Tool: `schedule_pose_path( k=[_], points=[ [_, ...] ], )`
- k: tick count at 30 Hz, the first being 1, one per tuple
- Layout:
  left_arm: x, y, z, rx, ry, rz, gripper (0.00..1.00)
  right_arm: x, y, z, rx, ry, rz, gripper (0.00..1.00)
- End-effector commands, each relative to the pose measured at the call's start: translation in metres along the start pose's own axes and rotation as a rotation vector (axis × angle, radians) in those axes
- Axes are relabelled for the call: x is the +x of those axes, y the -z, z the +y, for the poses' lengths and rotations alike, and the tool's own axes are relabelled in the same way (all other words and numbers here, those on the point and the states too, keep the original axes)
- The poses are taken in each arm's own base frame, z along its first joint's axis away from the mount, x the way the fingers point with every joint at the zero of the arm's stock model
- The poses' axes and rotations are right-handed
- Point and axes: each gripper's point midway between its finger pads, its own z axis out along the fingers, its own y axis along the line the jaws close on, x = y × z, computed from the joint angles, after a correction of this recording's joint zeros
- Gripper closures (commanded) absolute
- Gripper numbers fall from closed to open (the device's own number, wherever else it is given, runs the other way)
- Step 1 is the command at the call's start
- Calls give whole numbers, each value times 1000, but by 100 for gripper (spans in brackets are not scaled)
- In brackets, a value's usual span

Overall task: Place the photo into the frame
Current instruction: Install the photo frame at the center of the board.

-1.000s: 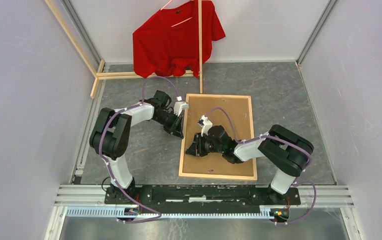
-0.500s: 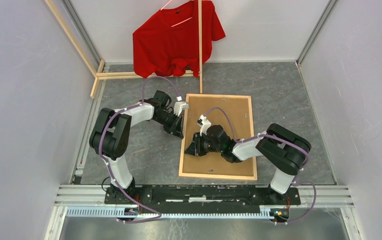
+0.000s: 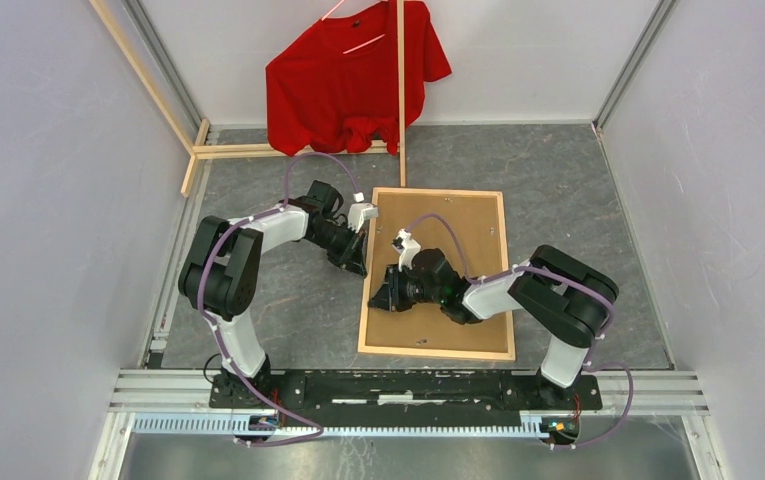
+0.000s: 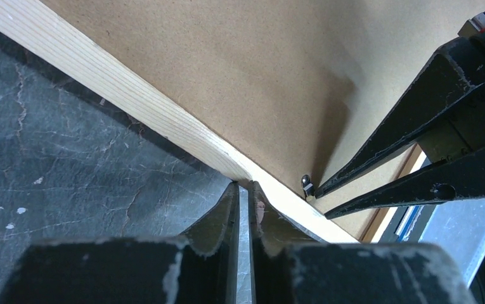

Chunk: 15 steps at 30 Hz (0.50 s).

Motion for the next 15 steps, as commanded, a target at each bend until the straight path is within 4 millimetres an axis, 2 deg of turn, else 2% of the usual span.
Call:
schedule_pose_path(
  k=[1,9,15],
  points=[
    [4,-3,3,-26,-27,24,93,-21,-8,2,-9,14,-59,76],
    [4,-2,3,-26,-34,28,94,-27,-12,6,-31,16,-75,76],
    [4,-2,3,-25,-35,30,95,-40,-10,14,-45,50,-115,75]
  ],
)
